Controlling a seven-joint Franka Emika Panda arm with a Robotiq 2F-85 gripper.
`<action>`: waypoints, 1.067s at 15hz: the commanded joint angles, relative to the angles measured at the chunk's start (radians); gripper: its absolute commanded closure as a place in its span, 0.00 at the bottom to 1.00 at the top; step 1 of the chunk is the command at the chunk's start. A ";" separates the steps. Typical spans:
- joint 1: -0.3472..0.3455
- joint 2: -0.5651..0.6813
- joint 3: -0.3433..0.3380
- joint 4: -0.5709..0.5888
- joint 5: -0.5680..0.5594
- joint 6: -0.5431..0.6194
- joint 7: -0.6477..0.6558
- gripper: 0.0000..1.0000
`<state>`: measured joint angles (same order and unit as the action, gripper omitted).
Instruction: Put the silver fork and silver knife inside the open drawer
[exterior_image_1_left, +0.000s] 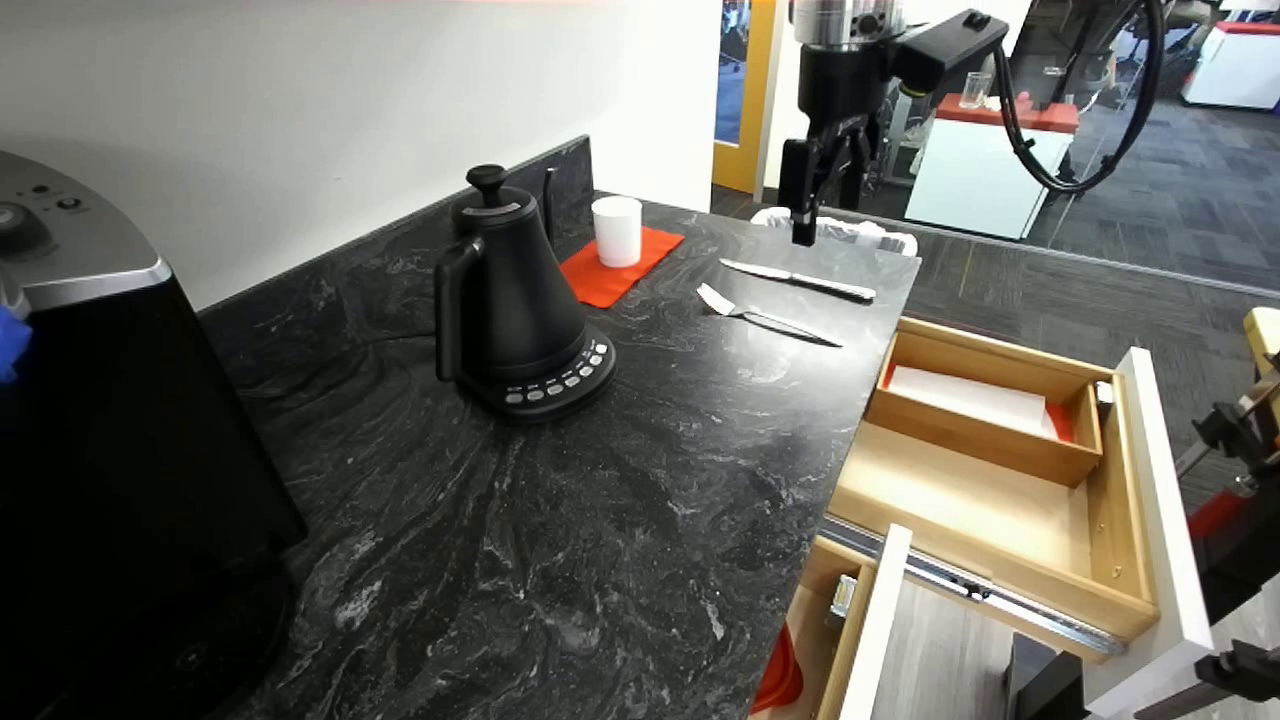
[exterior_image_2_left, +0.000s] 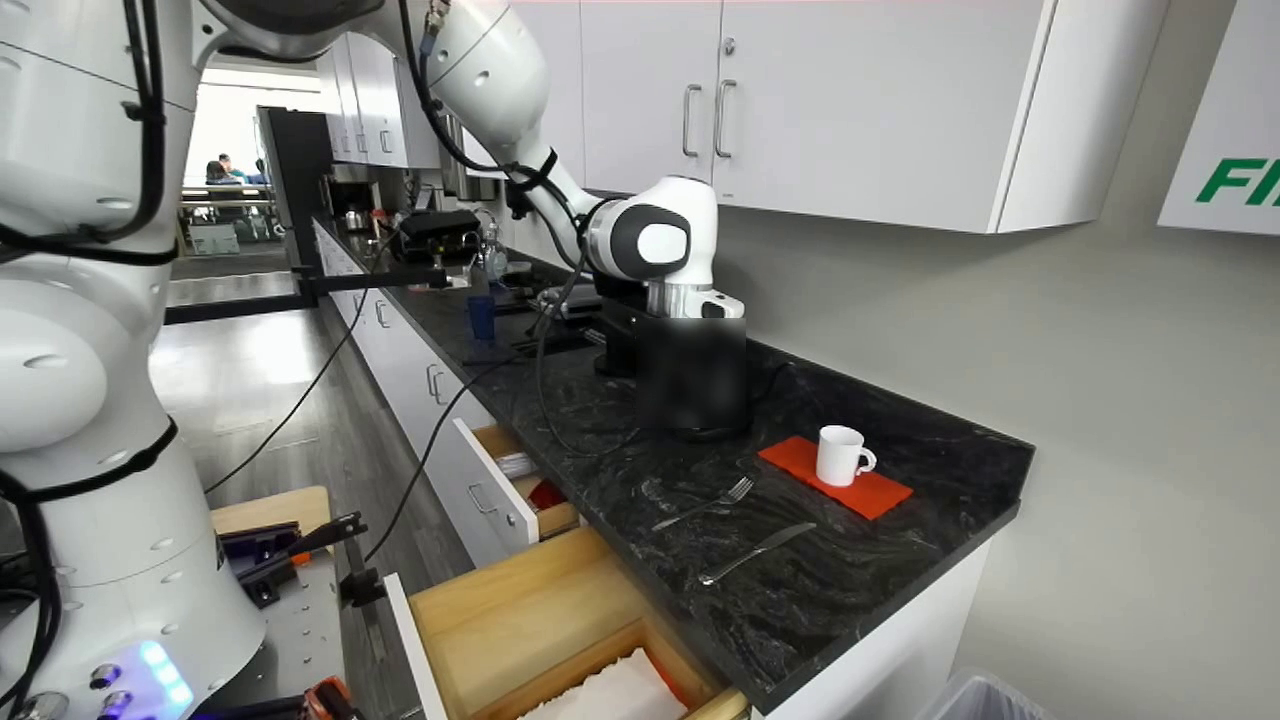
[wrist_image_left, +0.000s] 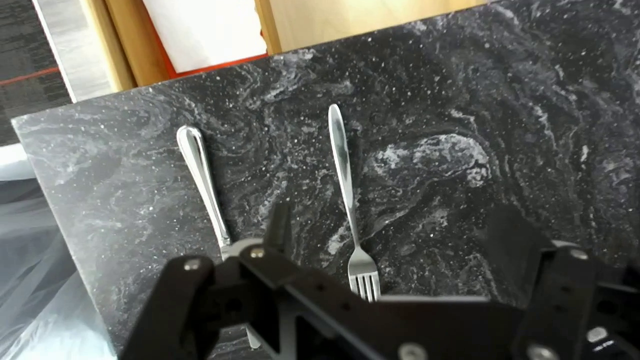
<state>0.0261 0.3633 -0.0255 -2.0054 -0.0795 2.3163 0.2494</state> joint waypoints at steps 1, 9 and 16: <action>0.013 0.114 -0.035 0.097 -0.034 0.053 0.027 0.00; 0.004 0.360 -0.043 0.335 -0.013 0.029 -0.025 0.00; -0.005 0.481 -0.037 0.466 0.007 0.009 -0.048 0.00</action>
<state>0.0253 0.8020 -0.0599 -1.5998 -0.0912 2.3583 0.2315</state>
